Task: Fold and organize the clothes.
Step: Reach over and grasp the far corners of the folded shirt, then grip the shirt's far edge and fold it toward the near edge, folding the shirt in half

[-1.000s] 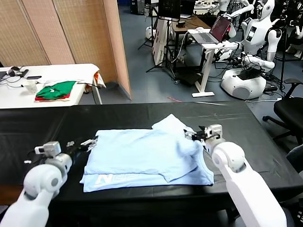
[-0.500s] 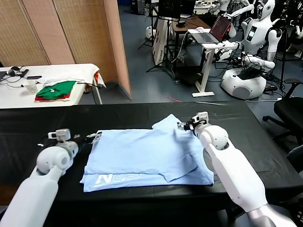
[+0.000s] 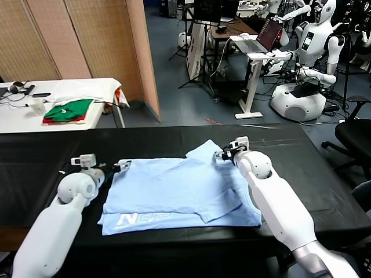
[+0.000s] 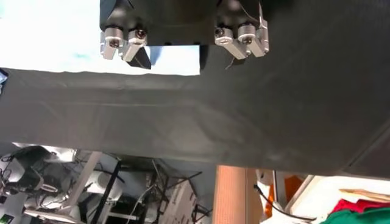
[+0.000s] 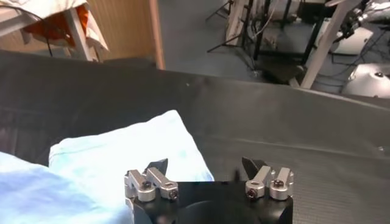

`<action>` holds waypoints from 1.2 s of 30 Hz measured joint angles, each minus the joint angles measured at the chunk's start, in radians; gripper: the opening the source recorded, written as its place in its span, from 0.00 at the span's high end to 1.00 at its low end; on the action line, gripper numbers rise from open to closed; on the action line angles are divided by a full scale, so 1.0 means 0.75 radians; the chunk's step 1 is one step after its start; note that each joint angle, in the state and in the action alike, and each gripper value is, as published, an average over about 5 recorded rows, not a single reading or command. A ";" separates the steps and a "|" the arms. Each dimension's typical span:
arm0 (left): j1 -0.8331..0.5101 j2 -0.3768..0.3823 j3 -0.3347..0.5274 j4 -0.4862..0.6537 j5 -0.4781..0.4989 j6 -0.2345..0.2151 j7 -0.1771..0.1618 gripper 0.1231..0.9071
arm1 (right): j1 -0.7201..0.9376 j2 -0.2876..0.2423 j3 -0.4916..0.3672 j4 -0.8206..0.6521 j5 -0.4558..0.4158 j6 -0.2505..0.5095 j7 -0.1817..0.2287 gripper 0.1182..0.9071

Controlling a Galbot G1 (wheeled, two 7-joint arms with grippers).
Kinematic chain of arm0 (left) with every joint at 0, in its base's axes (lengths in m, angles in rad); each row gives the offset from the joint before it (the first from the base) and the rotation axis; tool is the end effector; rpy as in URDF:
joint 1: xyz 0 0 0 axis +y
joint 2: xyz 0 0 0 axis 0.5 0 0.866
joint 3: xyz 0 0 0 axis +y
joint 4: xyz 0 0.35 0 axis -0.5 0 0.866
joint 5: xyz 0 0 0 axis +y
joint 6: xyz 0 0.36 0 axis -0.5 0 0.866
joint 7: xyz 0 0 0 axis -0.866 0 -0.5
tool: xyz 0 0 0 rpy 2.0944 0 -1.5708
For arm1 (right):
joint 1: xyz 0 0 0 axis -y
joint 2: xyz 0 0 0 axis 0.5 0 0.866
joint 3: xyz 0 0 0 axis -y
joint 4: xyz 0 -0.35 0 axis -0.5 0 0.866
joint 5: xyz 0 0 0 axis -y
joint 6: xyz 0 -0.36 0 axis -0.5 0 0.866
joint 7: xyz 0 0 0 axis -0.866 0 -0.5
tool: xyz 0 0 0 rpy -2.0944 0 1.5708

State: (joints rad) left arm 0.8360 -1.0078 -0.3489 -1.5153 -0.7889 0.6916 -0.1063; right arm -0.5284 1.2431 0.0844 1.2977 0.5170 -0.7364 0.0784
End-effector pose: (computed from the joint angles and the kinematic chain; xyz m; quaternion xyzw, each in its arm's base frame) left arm 0.4187 0.1446 -0.2643 -0.0433 -0.9468 0.0602 0.3130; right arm 0.5059 -0.0044 -0.2532 0.1147 -0.9421 0.0458 0.3117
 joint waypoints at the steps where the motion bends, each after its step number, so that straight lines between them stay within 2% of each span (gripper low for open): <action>1: -0.003 0.000 0.001 0.004 0.003 0.000 0.003 0.09 | 0.000 0.000 0.000 -0.001 0.000 0.000 -0.001 0.13; 3: -0.010 -0.001 0.003 0.013 0.007 -0.001 0.009 0.14 | -0.002 0.000 0.001 -0.002 0.000 0.000 -0.003 0.18; 6: -0.021 -0.006 0.003 0.028 0.009 -0.003 0.015 0.26 | -0.006 0.000 0.003 -0.003 0.001 0.001 -0.004 0.32; 13: -0.014 -0.011 0.001 0.035 0.011 0.000 0.017 0.77 | -0.010 0.006 0.009 -0.004 0.004 0.001 -0.006 0.77; 17: 0.005 -0.007 0.002 0.009 0.009 0.008 0.018 0.93 | -0.018 0.009 0.015 0.007 0.000 0.000 -0.009 0.92; 21: 0.022 -0.007 0.004 -0.018 0.009 0.010 0.017 0.97 | -0.034 0.007 0.029 0.021 -0.014 0.008 -0.022 0.96; 26: 0.039 -0.003 -0.001 -0.048 0.011 0.001 0.024 0.97 | -0.060 -0.007 0.055 0.057 -0.001 0.102 -0.038 0.97; 30: 0.064 0.007 -0.013 -0.084 0.015 -0.015 0.034 0.97 | -0.088 -0.030 0.079 0.109 0.018 0.168 -0.050 0.97; 36: 0.101 0.029 -0.038 -0.154 0.008 -0.029 0.017 0.97 | -0.153 -0.079 0.117 0.226 0.027 0.192 -0.060 0.97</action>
State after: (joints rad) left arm 0.9118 -0.9864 -0.3776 -1.6307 -0.7826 0.6700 -0.0935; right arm -0.6432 1.1840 0.1723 1.4672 0.5377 -0.5925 0.0331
